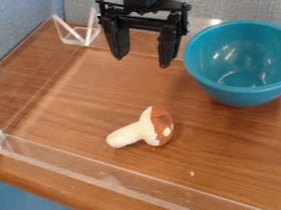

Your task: Put the mushroom in the blue bowl

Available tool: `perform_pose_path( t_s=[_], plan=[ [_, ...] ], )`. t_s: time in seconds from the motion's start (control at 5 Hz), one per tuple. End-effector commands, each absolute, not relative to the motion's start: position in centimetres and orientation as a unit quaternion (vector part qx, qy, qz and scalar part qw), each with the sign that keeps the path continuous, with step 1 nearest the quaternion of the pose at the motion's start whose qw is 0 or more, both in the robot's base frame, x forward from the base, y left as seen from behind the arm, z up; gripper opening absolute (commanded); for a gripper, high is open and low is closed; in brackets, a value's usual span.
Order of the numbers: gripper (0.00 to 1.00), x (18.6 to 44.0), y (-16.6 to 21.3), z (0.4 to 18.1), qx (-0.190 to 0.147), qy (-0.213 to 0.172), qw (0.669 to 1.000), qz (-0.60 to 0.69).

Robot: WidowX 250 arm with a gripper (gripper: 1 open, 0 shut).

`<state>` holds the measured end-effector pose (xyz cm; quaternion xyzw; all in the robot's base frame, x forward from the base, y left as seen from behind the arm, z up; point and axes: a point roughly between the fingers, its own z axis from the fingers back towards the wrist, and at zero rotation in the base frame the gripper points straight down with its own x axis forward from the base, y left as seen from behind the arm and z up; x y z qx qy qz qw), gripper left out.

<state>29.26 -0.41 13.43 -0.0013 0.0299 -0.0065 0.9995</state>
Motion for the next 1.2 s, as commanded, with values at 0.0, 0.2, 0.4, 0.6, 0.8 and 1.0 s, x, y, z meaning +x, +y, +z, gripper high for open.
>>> perform_pose_path(
  t_s=[0.0, 0.2, 0.4, 0.6, 0.8, 1.0],
  plan=[
    [1.0, 28.5, -0.5, 11.8, -0.001, 0.035, 0.999, -0.001],
    [1.0, 26.6, -2.1, 10.4, 0.004, 0.039, 0.999, -0.032],
    [1.0, 25.9, -3.3, 9.0, 0.011, 0.042, 0.997, -0.058],
    [1.0, 25.2, -2.9, 8.4, 0.019, 0.036, 0.997, -0.067],
    [1.0, 24.6, -2.4, 7.5, 0.023, 0.03, 0.996, -0.076],
    [1.0, 25.0, -3.0, 6.7, 0.027, 0.025, 0.993, -0.111]
  ],
)
